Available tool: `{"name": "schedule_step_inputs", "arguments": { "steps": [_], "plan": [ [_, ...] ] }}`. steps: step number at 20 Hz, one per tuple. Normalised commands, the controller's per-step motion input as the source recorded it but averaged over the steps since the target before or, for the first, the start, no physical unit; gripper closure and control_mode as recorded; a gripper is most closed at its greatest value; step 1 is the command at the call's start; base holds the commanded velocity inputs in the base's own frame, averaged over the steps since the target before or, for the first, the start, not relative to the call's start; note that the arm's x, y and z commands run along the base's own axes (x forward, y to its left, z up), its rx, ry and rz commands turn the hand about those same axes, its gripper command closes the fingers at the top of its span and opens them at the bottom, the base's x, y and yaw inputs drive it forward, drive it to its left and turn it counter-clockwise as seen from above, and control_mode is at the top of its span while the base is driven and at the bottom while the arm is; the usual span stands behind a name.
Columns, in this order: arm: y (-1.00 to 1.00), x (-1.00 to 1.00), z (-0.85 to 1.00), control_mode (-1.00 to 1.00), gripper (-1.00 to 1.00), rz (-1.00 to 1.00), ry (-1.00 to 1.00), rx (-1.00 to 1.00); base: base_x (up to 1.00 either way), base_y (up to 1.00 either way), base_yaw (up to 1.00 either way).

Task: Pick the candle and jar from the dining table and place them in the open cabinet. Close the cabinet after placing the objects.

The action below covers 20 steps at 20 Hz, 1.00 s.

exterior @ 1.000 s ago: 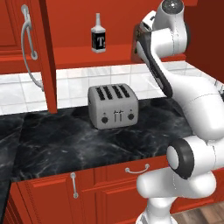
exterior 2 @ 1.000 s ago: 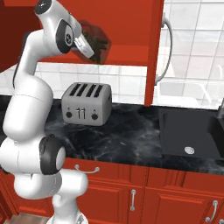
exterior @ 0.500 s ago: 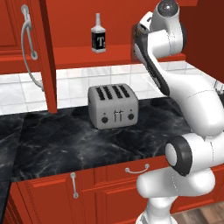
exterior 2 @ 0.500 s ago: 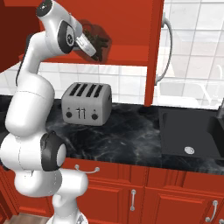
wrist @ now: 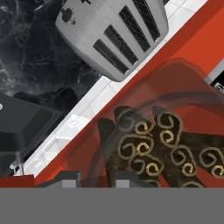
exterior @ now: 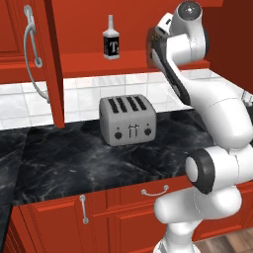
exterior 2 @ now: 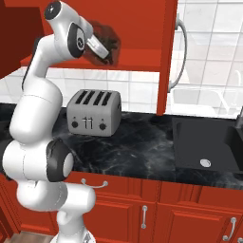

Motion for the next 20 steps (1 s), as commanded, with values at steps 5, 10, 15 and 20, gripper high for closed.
{"name": "schedule_step_inputs", "arguments": {
  "steps": [5, 10, 15, 20],
  "plan": [
    [0.00, 0.43, 0.06, -1.00, 1.00, 0.01, -0.01, -0.01, 0.00, 0.00, 0.00],
    [0.00, 0.27, 0.14, -1.00, 1.00, 0.00, -0.03, -0.04, 0.00, 0.00, 0.00],
    [0.00, 0.30, 0.03, -1.00, 1.00, 0.00, 0.00, -0.01, 0.00, 0.00, 0.00],
    [0.00, 0.37, 0.00, -1.00, 1.00, 0.00, 0.03, 0.00, 0.00, 0.00, 0.00]
  ]
}}
